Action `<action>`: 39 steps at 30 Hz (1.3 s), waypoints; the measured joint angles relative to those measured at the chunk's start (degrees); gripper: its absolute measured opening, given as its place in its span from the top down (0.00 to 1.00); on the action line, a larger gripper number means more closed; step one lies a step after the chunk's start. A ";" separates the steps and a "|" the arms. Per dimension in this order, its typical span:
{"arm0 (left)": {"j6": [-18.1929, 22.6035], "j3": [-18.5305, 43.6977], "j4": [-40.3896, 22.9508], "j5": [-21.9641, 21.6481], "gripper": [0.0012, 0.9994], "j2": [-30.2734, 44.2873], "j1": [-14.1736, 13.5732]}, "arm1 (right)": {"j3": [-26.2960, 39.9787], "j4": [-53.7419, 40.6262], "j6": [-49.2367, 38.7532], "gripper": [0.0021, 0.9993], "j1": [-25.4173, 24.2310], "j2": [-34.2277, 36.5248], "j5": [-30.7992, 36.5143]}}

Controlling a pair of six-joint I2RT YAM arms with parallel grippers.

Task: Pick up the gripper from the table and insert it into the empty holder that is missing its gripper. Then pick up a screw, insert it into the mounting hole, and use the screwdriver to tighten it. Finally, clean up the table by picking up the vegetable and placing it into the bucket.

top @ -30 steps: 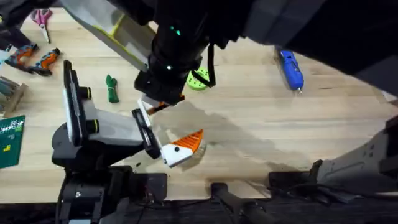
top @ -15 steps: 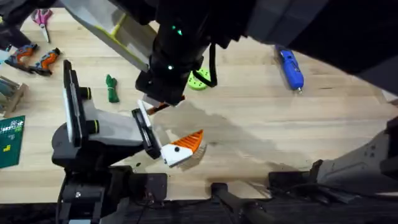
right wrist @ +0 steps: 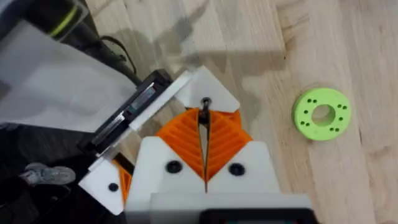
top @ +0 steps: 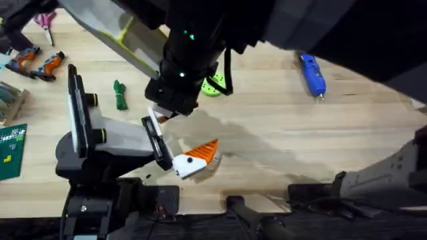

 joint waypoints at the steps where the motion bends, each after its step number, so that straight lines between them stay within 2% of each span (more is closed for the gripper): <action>1: 0.00 0.00 0.00 0.00 0.02 -0.02 0.00 | 0.00 0.02 0.00 1.00 0.05 0.00 0.00; 39: 0.15 0.00 0.00 0.00 0.02 0.00 0.00 | 0.00 -0.08 0.19 1.00 0.16 0.00 0.04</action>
